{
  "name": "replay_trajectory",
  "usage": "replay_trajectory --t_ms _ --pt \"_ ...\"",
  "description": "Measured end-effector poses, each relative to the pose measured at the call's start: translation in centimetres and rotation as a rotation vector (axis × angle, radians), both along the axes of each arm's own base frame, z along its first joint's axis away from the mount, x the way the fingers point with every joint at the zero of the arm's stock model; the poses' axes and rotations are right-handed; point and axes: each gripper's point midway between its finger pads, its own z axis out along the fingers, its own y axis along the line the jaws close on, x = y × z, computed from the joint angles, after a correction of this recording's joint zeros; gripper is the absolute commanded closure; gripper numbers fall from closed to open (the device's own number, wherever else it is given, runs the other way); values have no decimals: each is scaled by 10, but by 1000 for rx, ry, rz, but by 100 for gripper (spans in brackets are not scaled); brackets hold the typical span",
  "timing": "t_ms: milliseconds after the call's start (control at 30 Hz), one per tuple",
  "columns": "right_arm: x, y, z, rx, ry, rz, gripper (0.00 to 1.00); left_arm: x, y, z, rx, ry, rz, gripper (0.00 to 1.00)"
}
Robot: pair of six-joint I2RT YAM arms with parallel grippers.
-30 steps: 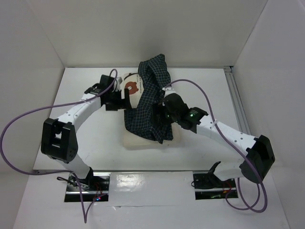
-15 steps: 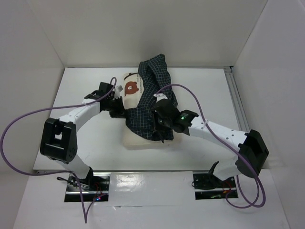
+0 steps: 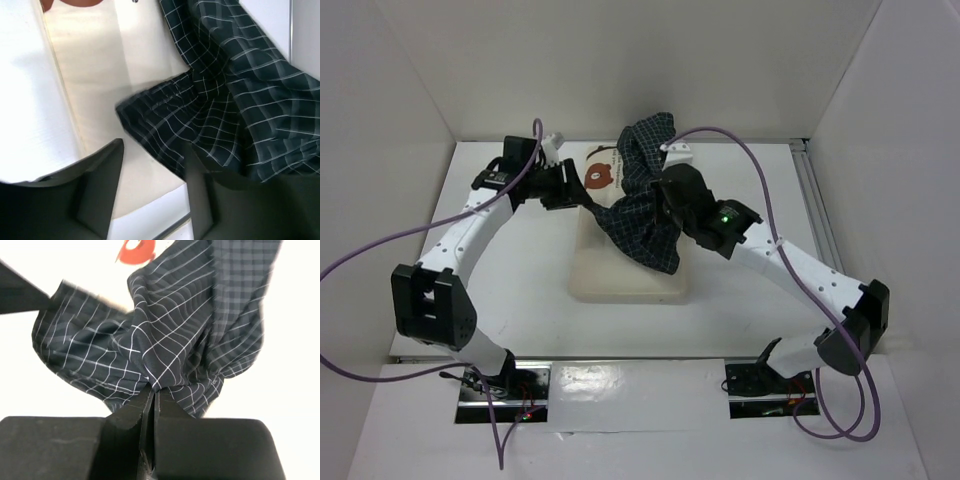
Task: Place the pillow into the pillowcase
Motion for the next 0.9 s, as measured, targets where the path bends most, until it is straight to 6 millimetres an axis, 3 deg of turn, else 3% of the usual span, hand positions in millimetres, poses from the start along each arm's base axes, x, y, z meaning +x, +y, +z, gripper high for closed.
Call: replay_trajectory --t_ms 133,300,433,467,533,667,900 --pt "16 -31 25 -32 -58 -94 100 4 1 -13 18 26 -2 34" --pt "27 -62 72 -3 -143 -158 100 6 -4 -32 -26 107 -8 36" --pt "25 -55 97 39 -180 -112 100 9 -14 -18 -103 81 -40 18" --pt "25 -53 97 41 -178 -101 100 8 -17 -14 -119 82 -47 10" --pt "26 -50 91 35 -163 -86 100 6 -20 -9 -141 82 -66 9" --pt "27 -44 77 20 -131 -65 100 -3 -28 2 -194 64 -117 9" --pt "26 -39 69 16 -108 -41 100 -43 -39 5 -141 -55 -240 16"
